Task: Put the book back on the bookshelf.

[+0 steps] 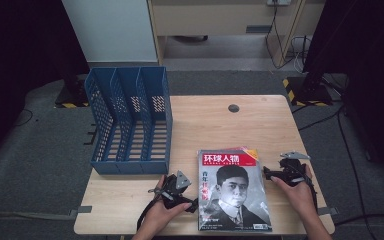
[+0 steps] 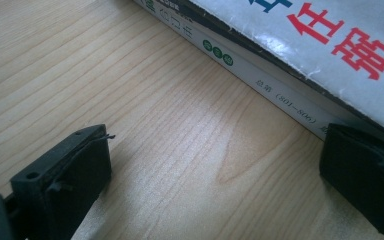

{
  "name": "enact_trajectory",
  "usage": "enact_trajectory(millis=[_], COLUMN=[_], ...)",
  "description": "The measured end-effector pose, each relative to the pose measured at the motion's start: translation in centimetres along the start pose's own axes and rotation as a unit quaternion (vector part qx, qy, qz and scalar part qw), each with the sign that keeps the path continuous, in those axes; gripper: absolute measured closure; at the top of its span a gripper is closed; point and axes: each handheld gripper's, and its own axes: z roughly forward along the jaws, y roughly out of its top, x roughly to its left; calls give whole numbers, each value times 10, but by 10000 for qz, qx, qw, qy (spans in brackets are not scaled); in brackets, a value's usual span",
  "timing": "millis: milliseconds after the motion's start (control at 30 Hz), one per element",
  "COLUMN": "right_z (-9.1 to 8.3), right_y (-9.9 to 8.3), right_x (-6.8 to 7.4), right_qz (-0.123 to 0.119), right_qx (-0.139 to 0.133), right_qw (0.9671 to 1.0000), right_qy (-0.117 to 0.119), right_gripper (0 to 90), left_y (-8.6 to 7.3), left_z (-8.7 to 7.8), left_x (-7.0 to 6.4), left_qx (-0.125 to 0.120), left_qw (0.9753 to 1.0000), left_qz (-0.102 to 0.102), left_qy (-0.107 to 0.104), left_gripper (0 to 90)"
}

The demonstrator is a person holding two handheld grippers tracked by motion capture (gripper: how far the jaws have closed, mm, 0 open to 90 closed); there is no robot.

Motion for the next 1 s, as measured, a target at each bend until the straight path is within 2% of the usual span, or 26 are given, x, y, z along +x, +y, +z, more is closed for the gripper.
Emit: enact_trajectory(millis=[133,200,233,300,367,467,500,600,667,767,833,867,900,1000], right_z=[0,-1,-4,-11,-19,-32,-36,-46,-51,-54,-52,-52,-48,-44], right_y=[0,0,2,5,7,9,10,11,13,16,18,18,19,19], right_x=[-1,-2,-4,-5,-5,-6,-6,-5,-1,9,18,18,26,37], right_qz=[-7,-6,24,11,7,116,132,45,2,-146,-280,-280,-396,-469], right_qx=[-22,-54,-95,-235,-408,-591,-658,-833,-967,-1024,-991,-991,-928,-831], right_qw=[10000,9999,9997,9995,9990,9979,9973,9947,9920,9888,9866,9866,9843,9806], right_qy=[59,123,207,192,185,248,284,604,811,1074,1265,1265,1446,1712], right_gripper=[14,46,71,101,115,116,111,100,165,211,248,248,274,271], left_y=[3,4,5,6,8,10,10,12,15,18,21,23,32,45], left_z=[-3,-4,-8,-12,-20,-31,-35,-39,-46,-48,-45,-43,-36,-20], left_x=[-2,-2,-1,2,7,11,11,8,4,-1,-2,-3,-4,-2], left_qx=[79,55,57,-5,-202,-546,-644,-747,-933,-1010,-996,-943,-764,-566], left_qw=[9999,9999,9999,10000,9997,9975,9968,9961,9943,9935,9937,9943,9964,9971], left_qz=[59,66,112,27,-105,-439,-475,-463,-482,-458,-440,-403,-255,-434], left_qy=[-71,-61,29,90,131,42,2,-29,-186,-262,-282,-288,-254,-269], left_gripper=[41,56,60,73,99,137,163,183,189,221,222,222,221,200])
